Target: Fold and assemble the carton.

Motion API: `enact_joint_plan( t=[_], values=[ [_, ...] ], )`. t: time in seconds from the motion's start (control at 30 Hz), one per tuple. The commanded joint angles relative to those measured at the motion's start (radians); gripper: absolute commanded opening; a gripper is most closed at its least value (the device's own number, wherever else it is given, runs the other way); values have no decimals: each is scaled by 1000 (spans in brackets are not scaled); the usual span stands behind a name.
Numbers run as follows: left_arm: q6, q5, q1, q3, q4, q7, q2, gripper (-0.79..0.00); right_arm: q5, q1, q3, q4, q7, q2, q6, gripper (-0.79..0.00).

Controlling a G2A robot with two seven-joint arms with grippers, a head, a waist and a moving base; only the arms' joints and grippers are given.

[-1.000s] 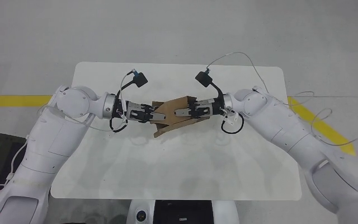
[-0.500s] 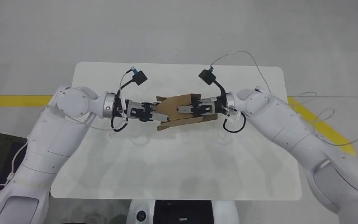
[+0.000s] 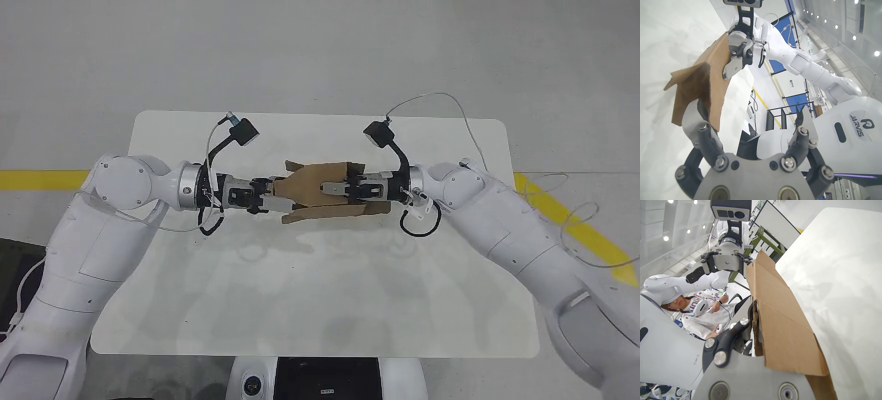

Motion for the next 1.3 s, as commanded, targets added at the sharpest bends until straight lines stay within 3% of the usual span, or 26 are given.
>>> enact_joint_plan(
  t=[0.0, 0.53, 1.27],
  values=[
    [3, -10, 3, -3, -3, 3, 0, 0, -22, -8, 14, -10, -19, 0, 12, -785],
    [17, -65, 2, -7, -35, 18, -7, 0, -177, -84, 106, -115, -98, 4, 110, -785],
    [42, -27, -20, 39, -13, 49, -26, 0, -232, -159, 204, -202, -64, -1, 145, -785]
  ],
)
